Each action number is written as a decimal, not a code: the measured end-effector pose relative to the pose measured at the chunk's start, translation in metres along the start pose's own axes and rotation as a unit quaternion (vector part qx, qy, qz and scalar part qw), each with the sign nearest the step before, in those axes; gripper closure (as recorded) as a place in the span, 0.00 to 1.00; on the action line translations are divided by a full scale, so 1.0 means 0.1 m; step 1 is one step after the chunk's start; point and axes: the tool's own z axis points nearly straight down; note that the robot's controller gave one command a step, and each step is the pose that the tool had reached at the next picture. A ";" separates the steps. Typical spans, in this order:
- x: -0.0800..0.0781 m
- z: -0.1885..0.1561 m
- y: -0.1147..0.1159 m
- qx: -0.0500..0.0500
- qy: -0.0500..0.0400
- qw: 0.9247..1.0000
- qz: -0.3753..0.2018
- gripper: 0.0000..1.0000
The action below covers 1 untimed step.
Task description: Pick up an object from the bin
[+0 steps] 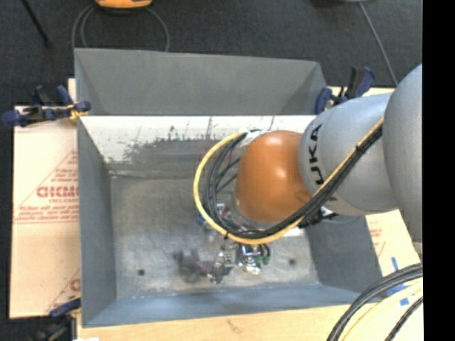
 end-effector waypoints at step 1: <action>0.11 0.49 0.08 0.000 -0.003 0.999 0.037 0.00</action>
Offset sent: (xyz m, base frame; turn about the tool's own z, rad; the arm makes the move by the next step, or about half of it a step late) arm -0.0152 0.0078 -0.0522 0.0735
